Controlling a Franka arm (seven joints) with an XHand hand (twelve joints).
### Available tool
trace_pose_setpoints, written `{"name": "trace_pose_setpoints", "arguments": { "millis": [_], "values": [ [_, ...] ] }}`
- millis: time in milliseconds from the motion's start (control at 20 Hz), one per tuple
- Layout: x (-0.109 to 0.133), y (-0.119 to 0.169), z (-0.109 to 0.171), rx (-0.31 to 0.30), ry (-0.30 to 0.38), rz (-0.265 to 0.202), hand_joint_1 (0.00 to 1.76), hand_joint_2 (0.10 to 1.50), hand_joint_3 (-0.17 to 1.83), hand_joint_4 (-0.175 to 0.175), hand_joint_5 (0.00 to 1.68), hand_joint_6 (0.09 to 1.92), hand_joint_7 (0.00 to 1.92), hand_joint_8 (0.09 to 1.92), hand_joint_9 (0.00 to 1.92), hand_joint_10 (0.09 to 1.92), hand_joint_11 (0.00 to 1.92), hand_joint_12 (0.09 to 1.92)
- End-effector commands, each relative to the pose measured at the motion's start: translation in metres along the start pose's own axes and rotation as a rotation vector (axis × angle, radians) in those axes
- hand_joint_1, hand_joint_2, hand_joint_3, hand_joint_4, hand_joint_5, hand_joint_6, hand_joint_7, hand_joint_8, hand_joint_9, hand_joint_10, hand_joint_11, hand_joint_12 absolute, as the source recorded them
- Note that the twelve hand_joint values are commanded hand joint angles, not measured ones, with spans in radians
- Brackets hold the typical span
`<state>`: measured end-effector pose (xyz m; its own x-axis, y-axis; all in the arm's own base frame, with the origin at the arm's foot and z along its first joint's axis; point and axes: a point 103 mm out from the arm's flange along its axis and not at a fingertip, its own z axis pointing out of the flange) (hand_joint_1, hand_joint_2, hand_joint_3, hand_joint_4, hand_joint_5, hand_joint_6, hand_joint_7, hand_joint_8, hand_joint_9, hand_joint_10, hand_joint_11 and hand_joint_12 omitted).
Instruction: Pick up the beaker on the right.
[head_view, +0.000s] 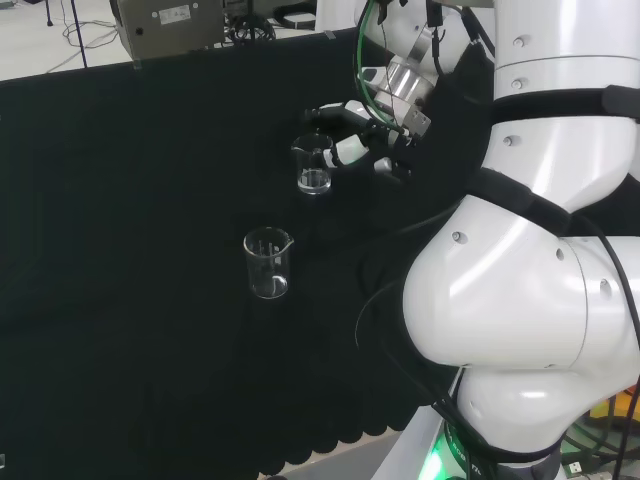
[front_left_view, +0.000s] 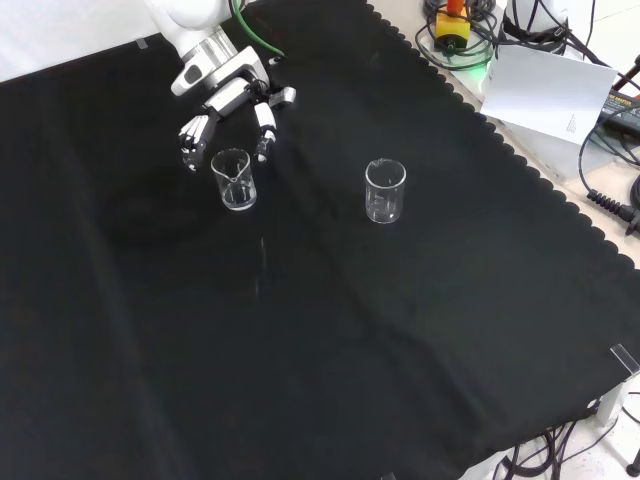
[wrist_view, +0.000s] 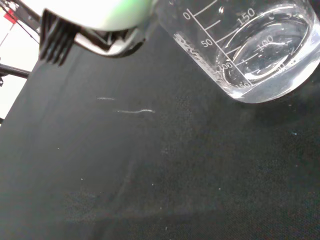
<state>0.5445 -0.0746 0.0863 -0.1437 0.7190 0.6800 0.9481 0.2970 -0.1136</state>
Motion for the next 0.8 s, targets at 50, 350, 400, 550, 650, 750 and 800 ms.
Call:
{"name": "trace_pose_setpoints", "arguments": {
  "millis": [50,350,400,550,650,750,800],
  "values": [
    [0.0,0.004,0.005,-0.016,0.037,-0.032,1.02,0.48,0.73,-0.013,0.49,0.09,0.25,0.66,0.39,0.63,0.0,1.37],
    [-0.001,0.006,0.019,-0.005,0.072,-0.044,1.04,0.47,0.76,-0.015,0.55,0.09,0.33,0.67,0.47,0.61,0.02,1.36],
    [-0.002,0.007,0.022,-0.003,0.078,-0.043,1.04,0.47,0.76,-0.016,0.56,0.09,0.34,0.68,0.48,0.61,0.02,1.36],
    [-0.005,0.007,0.024,-0.007,0.101,-0.044,1.04,0.46,0.76,-0.017,0.57,0.09,0.36,0.69,0.51,0.6,0.02,1.36],
    [-0.006,0.008,0.025,-0.007,0.113,-0.047,1.05,0.46,0.77,-0.018,0.57,0.09,0.38,0.69,0.52,0.59,0.03,1.36],
    [-0.008,0.008,0.026,-0.01,0.131,-0.048,1.05,0.46,0.77,-0.019,0.57,0.1,0.39,0.7,0.53,0.59,0.03,1.36],
    [-0.008,0.008,0.027,-0.013,0.137,-0.049,1.05,0.45,0.78,-0.019,0.57,0.11,0.39,0.7,0.53,0.59,0.03,1.35]
  ]
}}
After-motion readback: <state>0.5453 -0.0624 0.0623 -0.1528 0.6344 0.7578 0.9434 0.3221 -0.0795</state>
